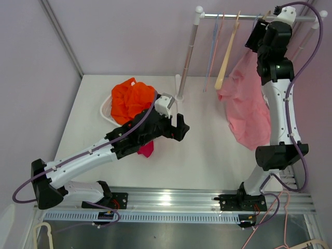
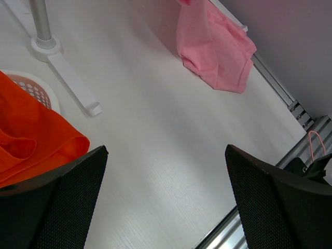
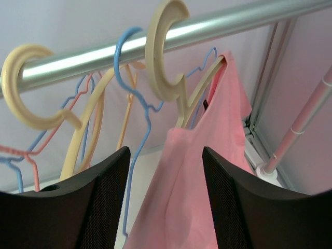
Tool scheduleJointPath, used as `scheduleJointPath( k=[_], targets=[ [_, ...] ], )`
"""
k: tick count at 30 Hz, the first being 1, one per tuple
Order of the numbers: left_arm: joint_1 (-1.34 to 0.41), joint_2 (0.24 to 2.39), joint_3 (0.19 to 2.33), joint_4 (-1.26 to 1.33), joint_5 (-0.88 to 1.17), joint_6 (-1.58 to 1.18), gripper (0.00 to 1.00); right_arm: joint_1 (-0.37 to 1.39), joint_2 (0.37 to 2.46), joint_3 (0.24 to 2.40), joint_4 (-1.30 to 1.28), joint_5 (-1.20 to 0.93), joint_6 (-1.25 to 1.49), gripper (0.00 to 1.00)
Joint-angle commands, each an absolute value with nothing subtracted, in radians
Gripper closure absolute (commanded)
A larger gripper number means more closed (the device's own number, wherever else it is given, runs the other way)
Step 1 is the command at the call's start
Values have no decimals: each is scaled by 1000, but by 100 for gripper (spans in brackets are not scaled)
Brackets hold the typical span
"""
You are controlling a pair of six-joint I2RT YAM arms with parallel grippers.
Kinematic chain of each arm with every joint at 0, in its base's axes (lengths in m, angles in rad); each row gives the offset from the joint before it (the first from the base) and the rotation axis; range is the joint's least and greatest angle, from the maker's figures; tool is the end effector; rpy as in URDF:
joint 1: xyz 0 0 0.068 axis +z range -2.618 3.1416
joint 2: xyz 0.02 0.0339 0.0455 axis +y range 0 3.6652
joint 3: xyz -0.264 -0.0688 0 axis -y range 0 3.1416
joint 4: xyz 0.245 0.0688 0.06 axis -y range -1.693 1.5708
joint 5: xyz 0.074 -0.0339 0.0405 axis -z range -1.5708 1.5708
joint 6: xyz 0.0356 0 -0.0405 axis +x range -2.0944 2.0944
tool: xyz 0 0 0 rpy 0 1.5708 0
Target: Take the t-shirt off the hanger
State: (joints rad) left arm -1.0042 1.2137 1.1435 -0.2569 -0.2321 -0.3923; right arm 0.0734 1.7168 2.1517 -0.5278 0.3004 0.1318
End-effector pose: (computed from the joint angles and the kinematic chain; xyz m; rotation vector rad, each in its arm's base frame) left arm 0.1568 -0.2312 0.3686 0.4318 1.9078 -0.7241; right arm 0.3627 0.0161 0.5223 0.2747 1.6375 -0.0941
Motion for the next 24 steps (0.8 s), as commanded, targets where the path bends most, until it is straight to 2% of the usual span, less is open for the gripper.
scheduleJointPath(
  k=[1,10,17,24],
  targets=[
    [-1015,1180,1126,-222,-229,-405,0,72,1796,2270,-554,362,106,38],
    [-1015,1186,1118,-222,-241,-402,1,72,1991,2529,-589,386,84,38],
    [-1015,1193,1114,-219,-250,-399,1,61,2045,2533,-514,452,55,38],
    [-1015,1206,1117,-215,-250,-402,1,35,2077,2556,-517,403,84,39]
  ],
)
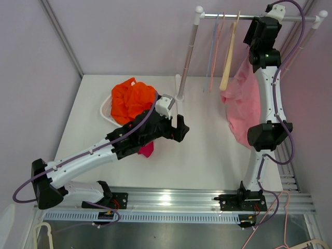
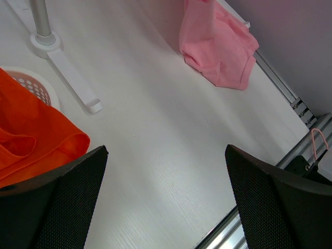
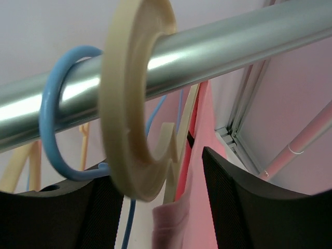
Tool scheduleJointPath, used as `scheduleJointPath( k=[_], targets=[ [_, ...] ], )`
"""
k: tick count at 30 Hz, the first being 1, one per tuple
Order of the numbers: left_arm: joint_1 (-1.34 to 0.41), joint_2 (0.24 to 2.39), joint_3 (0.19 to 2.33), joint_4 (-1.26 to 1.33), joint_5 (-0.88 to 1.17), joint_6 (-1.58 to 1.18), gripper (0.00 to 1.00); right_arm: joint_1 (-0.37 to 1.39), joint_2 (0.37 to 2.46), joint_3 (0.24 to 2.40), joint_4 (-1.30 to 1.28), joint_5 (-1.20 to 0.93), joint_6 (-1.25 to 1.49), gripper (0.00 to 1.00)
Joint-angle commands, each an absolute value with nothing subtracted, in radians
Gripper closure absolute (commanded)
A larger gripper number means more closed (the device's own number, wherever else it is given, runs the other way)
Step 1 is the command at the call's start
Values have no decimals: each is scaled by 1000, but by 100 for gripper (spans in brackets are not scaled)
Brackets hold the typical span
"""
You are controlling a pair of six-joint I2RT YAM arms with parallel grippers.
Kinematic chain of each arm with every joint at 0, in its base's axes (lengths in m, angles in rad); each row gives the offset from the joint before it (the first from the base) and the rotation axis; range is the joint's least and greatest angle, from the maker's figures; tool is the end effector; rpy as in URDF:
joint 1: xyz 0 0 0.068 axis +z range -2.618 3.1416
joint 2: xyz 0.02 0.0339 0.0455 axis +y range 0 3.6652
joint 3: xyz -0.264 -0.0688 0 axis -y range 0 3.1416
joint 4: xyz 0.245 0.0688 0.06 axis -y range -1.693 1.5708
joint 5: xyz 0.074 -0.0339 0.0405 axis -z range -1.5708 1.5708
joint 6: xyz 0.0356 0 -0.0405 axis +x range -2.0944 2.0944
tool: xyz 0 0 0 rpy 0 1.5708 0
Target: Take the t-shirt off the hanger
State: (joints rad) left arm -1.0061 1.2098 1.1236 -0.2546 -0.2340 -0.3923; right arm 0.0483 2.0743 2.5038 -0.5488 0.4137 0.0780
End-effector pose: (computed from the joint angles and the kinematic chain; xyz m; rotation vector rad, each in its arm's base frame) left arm 0.1560 -0.2308 0.3629 0.4374 1.9194 -0.7154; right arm 0.4511 0.0075 0.4886 0.3333 1.6531 -0.2544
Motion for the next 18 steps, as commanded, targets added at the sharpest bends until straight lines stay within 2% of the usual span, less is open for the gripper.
scheduleJointPath(
  k=[1,18],
  targets=[
    [-1015,1207,1117,-213,-249,-400,1,34,2071,2551,-518,396,86,38],
    [-1014,1166,1086,-207,-245,-410,0,9,1836,2341,-606,172,186,35]
  ],
)
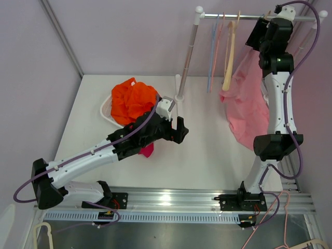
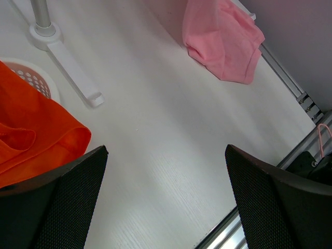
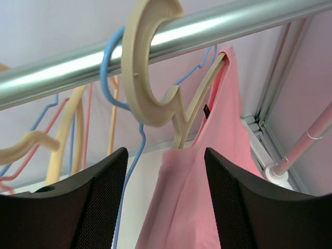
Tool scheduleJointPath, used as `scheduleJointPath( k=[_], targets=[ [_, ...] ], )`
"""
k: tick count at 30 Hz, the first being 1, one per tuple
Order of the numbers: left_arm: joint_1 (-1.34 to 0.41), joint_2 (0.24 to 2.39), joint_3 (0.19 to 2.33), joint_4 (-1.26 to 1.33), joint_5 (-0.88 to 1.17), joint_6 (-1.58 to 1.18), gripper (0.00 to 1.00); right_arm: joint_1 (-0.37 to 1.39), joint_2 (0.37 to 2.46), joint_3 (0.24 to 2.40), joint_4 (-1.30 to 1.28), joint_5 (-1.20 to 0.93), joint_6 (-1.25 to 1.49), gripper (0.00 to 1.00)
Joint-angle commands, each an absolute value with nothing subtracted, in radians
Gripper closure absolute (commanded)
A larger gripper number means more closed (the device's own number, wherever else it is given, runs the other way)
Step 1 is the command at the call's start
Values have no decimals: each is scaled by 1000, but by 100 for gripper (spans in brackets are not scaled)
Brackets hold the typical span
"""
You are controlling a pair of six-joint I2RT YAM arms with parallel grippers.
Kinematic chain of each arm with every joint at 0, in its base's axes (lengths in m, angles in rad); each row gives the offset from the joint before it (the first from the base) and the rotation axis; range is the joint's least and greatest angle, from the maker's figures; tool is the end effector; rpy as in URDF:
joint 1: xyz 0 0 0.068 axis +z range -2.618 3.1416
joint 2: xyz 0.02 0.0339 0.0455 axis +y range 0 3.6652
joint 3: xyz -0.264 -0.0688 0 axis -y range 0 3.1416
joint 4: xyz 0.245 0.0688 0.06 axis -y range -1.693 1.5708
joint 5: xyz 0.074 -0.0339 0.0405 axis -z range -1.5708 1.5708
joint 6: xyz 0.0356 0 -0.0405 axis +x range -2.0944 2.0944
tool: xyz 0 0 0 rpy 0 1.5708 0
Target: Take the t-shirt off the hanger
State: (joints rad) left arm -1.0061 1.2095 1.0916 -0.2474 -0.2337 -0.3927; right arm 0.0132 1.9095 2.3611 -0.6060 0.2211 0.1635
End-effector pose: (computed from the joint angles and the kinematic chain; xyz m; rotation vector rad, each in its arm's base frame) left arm 0.1560 -0.2309 0.3524 0.4464 1.9408 -0.7011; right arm 0.4095 -0.0024 0.5067 0.2912 1.6970 -0.0600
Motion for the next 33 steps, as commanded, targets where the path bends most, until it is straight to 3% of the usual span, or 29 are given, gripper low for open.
scheduleJointPath(
  k=[1,33],
  targets=[
    [-1015,1164,1083,-207,-247,-410,1,9,1826,2335,-606,167,186,35],
    [-1017,1184,1097,-206,-276,-384,1,-32,1970,2437,-560,232,175,34]
  ],
)
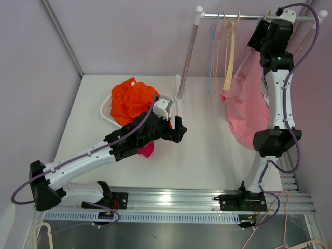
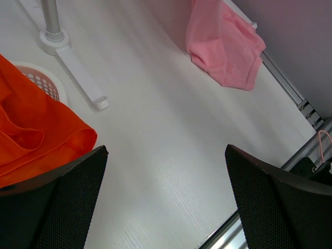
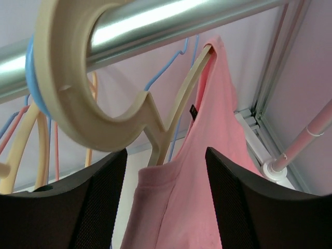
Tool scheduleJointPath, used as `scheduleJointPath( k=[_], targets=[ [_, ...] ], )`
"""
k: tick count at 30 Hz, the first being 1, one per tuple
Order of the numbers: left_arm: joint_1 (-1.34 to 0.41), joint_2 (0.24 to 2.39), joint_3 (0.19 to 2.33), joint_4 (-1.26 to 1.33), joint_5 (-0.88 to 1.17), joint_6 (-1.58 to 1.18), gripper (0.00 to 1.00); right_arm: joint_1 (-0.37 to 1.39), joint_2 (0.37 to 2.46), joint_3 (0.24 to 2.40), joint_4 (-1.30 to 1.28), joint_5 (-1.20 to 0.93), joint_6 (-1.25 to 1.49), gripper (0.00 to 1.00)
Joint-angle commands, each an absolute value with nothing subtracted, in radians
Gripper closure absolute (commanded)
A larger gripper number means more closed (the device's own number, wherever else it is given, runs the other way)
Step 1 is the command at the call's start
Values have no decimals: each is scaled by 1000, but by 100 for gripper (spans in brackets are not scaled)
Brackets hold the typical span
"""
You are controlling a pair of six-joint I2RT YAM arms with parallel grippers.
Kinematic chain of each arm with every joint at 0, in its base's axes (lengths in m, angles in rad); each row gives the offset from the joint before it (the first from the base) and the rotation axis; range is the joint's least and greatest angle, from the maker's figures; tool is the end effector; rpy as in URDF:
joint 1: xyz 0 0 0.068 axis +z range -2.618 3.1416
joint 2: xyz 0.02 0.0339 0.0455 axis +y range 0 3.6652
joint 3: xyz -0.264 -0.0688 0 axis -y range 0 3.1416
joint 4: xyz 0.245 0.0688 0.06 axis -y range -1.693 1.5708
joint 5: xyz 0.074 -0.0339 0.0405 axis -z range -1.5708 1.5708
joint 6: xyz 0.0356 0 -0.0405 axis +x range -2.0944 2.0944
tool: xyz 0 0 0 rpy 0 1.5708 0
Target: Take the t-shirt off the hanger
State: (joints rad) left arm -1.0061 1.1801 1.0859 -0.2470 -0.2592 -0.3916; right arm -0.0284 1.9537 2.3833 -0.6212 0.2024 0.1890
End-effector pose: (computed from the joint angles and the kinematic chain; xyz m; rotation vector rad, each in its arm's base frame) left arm 0.1528 -0.2242 0.3580 0.4196 1.9169 -0.6927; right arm 0.4229 -0.0192 0.4942 0.3361 1.7264 -0.0615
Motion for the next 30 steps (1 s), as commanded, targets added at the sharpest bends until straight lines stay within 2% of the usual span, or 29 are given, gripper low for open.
scheduleJointPath(
  k=[1,6,8,9,12,13,14,20,25,30],
  targets=[
    [-1017,1187,1098,-206,-279,-382,1,-32,1980,2441,-537,245,169,33],
    [-1017,1207,1101,-202,-278,-374,0,-20,2026,2448,-442,340,115,37],
    [-1017,1222,1115,-213,-279,-376,0,-14,2046,2465,-407,385,84,49],
    [-1017,1227,1124,-219,-281,-376,1,-11,2063,2470,-393,394,77,65],
    [-1016,1236,1124,-225,-285,-377,1,-6,2082,2491,-397,420,46,80],
    [-1017,1238,1124,-225,-287,-380,0,-3,2085,2493,-399,431,41,96],
    [-1016,1238,1126,-224,-285,-382,1,-3,2082,2482,-397,442,37,100],
    [-1017,1229,1118,-225,-282,-393,1,-5,2016,2427,-365,376,14,100],
    [-1017,1210,1121,-227,-268,-402,0,-5,1942,2477,-371,174,37,100],
    [-1019,1163,1082,-221,-276,-402,1,-9,1800,2465,-397,137,49,100]
  ],
)
